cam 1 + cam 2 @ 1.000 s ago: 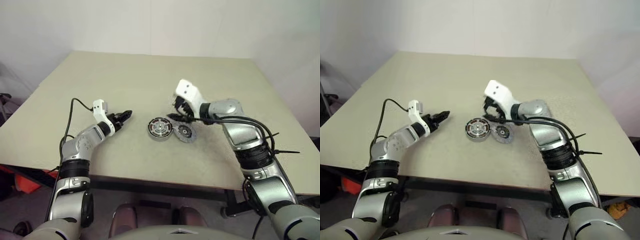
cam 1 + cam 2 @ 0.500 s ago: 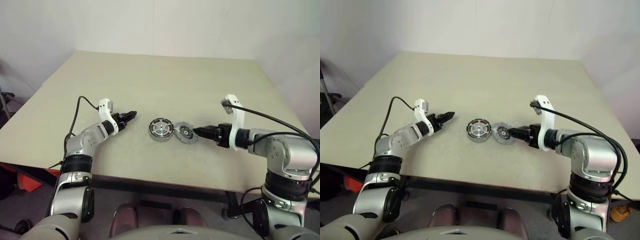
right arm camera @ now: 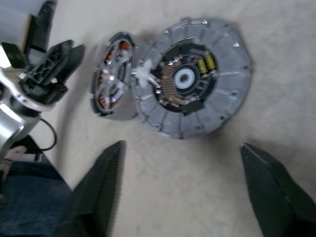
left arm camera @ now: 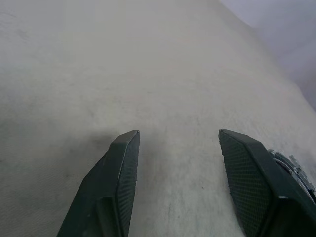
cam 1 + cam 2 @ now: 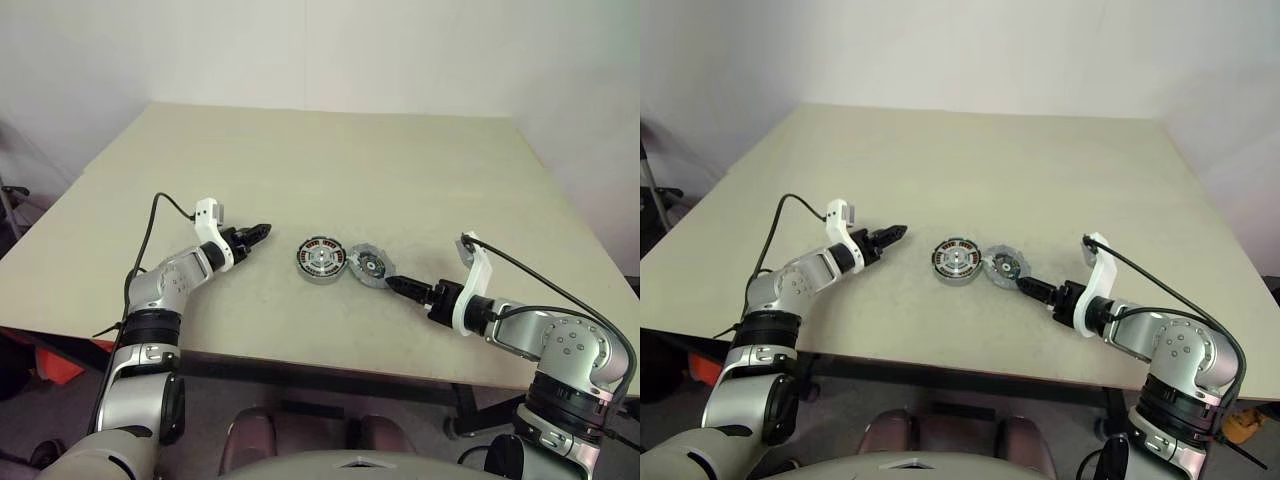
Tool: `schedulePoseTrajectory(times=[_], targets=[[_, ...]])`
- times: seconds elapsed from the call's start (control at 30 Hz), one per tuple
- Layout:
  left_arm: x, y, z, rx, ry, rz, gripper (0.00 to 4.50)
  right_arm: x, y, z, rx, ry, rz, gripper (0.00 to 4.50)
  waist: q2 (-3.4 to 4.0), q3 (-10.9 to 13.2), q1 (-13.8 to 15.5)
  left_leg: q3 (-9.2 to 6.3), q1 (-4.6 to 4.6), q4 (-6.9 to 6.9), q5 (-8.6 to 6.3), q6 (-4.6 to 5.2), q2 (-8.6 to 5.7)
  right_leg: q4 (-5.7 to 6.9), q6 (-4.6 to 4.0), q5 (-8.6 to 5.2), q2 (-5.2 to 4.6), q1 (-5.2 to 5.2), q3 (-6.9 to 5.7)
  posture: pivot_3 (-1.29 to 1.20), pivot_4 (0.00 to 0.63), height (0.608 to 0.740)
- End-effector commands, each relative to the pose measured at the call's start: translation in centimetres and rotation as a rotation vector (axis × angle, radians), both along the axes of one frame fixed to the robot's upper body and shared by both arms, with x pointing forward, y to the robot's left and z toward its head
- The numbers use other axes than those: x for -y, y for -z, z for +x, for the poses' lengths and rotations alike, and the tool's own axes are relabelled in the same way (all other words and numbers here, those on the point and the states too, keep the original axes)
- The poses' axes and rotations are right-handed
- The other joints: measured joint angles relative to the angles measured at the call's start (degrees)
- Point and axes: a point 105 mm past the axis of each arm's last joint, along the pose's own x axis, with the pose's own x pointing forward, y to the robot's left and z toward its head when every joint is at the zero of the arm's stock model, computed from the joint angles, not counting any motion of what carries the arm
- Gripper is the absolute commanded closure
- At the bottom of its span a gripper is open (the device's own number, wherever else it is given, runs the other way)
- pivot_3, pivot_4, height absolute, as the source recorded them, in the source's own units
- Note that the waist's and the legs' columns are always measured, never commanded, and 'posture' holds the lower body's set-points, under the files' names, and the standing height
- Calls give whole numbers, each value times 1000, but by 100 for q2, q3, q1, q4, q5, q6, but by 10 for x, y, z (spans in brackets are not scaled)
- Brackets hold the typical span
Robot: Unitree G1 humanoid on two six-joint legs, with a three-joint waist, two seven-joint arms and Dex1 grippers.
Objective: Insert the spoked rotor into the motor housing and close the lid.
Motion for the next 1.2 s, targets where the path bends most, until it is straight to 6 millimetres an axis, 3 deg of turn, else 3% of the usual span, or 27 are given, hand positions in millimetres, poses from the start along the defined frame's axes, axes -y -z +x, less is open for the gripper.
schedulePoseTrajectory(times=[0.03, 0.17, 0.33, 0.77, 1.0, 1.2], targets=[[-5, -13, 3, 47, 3, 23, 1760, -11, -13, -2, 32, -32, 63, 7, 1, -1, 0, 0, 0, -4, 0, 0, 1, -3, 0, 0, 1, 0, -2, 0, 0, 740], [-4, -14, 3, 46, 5, 27, 1760, -16, -8, 0, -14, -20, 80, 7, 1, -1, 4, 0, -3, -14, 0, 0, 0, -13, 0, 0, 0, 0, -6, 0, 0, 740], [-6, -18, 5, 56, 3, 35, 1760, -18, 12, 4, -120, 37, 75, 7, 0, -2, -14, 0, -2, -15, 3, -6, 1, -11, 4, -2, 1, 0, -6, 0, 0, 740], [-6, -18, 4, 60, 5, 50, 1760, -29, -1, 41, -83, 135, 165, 7, 0, -2, -14, 0, 2, -17, 24, -42, 3, -4, 45, -17, 0, -4, -7, 0, 0, 740], [-8, -19, 3, 63, 4, 55, 1760, -30, -6, 53, -53, 157, 173, 7, 0, -2, -9, -1, -10, -26, 24, -41, 4, -7, 12, 4, 1, -9, -18, 0, 0, 740], [-7, -18, 4, 59, 4, 60, 1760, -54, -42, 53, 71, 19, 224, 7, 1, -2, -19, -1, -9, -25, 24, -42, 4, -5, 24, -3, 0, -10, -18, 0, 0, 740]])
